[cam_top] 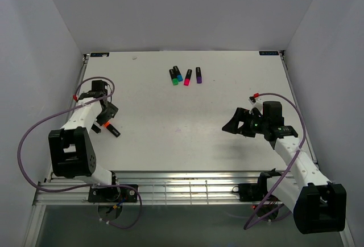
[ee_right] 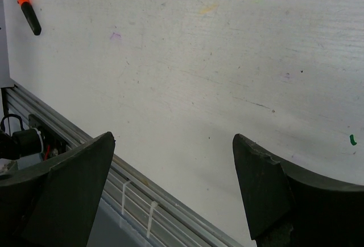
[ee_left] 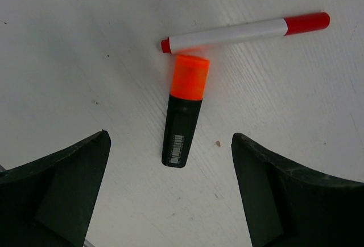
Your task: Open the pen caps
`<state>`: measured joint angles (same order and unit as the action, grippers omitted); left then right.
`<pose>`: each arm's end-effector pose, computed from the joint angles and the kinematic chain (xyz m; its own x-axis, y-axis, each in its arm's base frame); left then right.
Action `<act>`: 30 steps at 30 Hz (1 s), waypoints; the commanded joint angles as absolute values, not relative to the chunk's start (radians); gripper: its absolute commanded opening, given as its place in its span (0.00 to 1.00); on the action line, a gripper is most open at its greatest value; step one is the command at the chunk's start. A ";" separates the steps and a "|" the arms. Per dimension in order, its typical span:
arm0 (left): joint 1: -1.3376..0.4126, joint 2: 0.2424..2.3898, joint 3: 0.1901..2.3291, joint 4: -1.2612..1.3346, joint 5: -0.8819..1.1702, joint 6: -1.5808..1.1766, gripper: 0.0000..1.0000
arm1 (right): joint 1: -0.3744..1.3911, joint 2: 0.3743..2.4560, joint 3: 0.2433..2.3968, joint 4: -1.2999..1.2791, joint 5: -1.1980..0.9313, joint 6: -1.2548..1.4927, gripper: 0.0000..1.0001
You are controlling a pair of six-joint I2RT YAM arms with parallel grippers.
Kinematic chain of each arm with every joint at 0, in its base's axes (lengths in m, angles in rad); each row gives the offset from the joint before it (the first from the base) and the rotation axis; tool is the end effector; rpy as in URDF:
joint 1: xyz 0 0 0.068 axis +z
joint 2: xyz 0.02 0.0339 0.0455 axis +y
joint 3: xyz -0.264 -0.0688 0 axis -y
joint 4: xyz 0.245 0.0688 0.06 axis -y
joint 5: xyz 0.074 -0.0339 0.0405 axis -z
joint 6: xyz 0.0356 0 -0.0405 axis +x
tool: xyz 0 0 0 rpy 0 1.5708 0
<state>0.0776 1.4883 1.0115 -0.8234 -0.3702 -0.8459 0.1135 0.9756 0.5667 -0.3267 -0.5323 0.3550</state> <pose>0.2703 0.0339 0.2142 -0.5107 -0.7397 -0.4382 -0.8310 0.5554 0.0311 0.1949 0.0404 0.2195 -0.7890 0.2115 -0.5768 -0.2103 0.7892 0.5770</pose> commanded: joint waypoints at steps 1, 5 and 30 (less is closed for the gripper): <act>0.086 1.528 1.065 -0.853 -0.439 -0.842 0.98 | 0.121 0.953 0.606 -0.279 -0.554 0.328 0.90; 0.087 1.594 1.080 -0.841 -0.442 -0.845 0.98 | 0.127 0.940 0.603 -0.275 -0.558 0.325 0.90; 0.086 1.753 1.068 -0.781 -0.436 -0.845 0.60 | 0.132 0.927 0.627 -0.330 -0.500 0.304 0.90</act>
